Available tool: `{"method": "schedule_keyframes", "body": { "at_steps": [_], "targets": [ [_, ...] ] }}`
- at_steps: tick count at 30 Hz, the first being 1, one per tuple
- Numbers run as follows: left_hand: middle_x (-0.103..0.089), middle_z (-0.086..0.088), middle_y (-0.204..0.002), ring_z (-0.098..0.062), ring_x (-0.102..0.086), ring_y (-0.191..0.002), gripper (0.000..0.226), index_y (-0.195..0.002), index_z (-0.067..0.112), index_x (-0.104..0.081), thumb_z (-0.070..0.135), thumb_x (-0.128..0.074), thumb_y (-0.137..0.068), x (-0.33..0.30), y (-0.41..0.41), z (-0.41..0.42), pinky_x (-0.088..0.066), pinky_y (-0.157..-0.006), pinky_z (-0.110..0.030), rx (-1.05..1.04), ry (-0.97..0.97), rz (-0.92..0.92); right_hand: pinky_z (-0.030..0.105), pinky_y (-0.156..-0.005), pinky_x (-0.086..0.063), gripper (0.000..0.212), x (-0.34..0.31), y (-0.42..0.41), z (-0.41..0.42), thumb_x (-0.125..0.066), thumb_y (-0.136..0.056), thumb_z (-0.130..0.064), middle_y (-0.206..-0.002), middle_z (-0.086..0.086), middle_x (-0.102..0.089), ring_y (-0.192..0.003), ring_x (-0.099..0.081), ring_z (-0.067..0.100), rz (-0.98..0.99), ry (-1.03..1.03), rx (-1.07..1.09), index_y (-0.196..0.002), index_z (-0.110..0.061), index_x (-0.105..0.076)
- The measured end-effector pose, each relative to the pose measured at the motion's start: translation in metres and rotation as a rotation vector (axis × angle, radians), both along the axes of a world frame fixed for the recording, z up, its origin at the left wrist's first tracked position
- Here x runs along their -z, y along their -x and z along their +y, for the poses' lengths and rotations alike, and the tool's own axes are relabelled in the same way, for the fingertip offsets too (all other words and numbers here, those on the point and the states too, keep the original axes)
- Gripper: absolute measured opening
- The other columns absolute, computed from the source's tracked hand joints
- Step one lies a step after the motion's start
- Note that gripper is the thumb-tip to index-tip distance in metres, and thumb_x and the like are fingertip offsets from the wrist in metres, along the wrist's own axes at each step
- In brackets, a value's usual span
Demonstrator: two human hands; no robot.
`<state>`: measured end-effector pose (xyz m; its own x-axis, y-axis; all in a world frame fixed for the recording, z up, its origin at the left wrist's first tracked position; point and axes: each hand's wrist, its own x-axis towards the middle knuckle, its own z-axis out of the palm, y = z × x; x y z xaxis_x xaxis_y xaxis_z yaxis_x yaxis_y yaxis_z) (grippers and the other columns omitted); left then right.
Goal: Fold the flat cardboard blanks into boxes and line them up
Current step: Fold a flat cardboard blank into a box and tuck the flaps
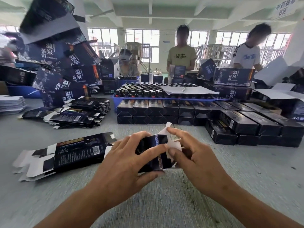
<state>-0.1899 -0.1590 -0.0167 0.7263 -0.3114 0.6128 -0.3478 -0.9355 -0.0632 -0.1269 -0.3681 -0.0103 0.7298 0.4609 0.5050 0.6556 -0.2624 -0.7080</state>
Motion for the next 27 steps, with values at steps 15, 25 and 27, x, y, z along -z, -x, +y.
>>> {"method": "schedule_keyframes", "body": {
  "at_steps": [15,25,27],
  "targets": [
    [-0.052,-0.009,-0.141,-0.031,-0.059,-0.119,0.062,-0.132,0.034,-0.050,0.053,-0.068,-0.077,-0.0025,0.0001,-0.0032,-0.046,-0.097,-0.047,-0.025,-0.022,-0.047,0.029,-0.079,-0.060,0.060,0.0008,0.0009,0.0012,-0.058,-0.100,-0.031,-0.110,-0.006,-0.070,-0.089,-0.071,0.007,-0.008,-0.062,0.052,-0.136,-0.068,-0.029],
    [-0.051,-0.010,-0.142,-0.033,-0.059,-0.119,0.062,-0.130,0.030,-0.050,0.042,-0.070,-0.073,-0.0006,-0.0002,-0.0039,-0.056,-0.082,-0.045,-0.016,0.023,-0.061,0.012,-0.064,-0.049,0.031,0.0020,0.0018,0.0003,-0.059,-0.100,-0.020,-0.074,-0.033,-0.059,-0.064,-0.058,-0.001,-0.183,0.006,0.077,-0.122,-0.042,-0.060],
    [-0.052,-0.009,-0.142,-0.032,-0.059,-0.119,0.064,-0.132,0.030,-0.049,0.041,-0.071,-0.073,-0.0005,0.0000,-0.0048,-0.058,-0.080,-0.044,-0.004,0.045,-0.062,0.010,-0.066,-0.047,0.031,0.0012,0.0025,0.0001,-0.060,-0.100,-0.017,-0.077,-0.037,-0.058,-0.068,-0.059,-0.003,-0.192,0.011,0.083,-0.123,-0.037,-0.063]
  ]
}}
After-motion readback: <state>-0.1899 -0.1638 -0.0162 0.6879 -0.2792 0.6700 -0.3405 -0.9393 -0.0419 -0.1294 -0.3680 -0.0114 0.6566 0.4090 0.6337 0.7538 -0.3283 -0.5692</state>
